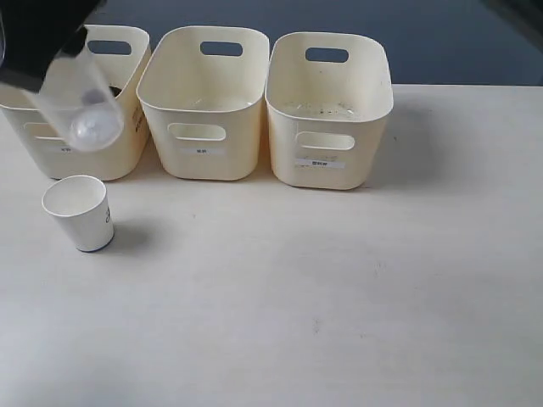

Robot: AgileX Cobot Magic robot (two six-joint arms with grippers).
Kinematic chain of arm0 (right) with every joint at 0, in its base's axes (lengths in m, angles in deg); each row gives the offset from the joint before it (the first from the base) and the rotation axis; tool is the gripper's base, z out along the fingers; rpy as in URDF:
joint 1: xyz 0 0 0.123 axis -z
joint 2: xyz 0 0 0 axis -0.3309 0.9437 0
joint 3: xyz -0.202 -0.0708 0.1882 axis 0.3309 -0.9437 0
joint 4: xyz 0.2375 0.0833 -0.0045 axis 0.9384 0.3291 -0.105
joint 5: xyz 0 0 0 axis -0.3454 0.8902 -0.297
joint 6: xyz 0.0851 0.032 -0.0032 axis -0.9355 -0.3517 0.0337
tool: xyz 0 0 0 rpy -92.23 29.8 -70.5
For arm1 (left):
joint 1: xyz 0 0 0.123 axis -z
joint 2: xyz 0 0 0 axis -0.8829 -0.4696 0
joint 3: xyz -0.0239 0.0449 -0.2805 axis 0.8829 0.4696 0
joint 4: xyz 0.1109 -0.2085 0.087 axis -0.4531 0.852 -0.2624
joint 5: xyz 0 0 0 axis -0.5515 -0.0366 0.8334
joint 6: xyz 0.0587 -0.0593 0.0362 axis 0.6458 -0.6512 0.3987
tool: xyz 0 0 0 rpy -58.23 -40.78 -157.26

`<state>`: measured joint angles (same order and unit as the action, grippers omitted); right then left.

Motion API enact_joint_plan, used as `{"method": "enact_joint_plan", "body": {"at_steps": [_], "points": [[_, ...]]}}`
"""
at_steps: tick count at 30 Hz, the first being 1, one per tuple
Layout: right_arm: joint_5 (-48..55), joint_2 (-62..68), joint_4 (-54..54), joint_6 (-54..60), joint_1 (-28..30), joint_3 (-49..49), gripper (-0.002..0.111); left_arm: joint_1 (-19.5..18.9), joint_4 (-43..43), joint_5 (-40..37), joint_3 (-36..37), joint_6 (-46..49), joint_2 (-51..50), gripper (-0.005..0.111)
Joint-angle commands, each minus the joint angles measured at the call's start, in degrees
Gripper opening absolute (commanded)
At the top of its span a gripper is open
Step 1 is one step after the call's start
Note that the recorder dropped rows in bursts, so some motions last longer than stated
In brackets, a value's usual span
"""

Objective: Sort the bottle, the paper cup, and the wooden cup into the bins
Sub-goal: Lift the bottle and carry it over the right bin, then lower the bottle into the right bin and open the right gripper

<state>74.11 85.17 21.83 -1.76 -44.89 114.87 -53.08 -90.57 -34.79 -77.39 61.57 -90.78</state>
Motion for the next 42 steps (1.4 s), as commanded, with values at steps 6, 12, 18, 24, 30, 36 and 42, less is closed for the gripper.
{"method": "enact_joint_plan", "body": {"at_steps": [6,12,18,24,30,36,42], "points": [[0.1,-3.9,-8.2,-9.4,5.1,-0.1,-0.001,0.3,0.1,0.5,0.1,-0.1,0.2,0.0],[0.1,-4.5,-8.2,-11.7,10.3,-4.3,-0.001,0.3,0.1,0.5,0.1,-0.1,0.2,0.0],[0.1,-7.0,-9.4,-12.2,13.2,-12.6,-0.001,0.3,0.1,0.5,0.1,-0.1,0.2,0.0],[-1.5,-11.9,-8.6,-13.2,18.1,-21.4,-0.001,0.3,0.1,0.5,0.1,-0.1,0.2,0.0],[-13.6,-17.6,-4.9,-13.6,22.8,-31.5,-0.001,0.3,0.1,0.5,0.1,-0.1,0.2,0.0],[-20.6,-17.7,-3.4,-13.6,28.5,-36.9,-0.001,0.3,0.1,0.5,0.1,-0.1,0.2,0.0],[-31.3,-14.6,2.6,-11.2,32.9,-38.4,-0.001,0.3,0.1,0.5,0.1,-0.1,0.2,0.0]]}}
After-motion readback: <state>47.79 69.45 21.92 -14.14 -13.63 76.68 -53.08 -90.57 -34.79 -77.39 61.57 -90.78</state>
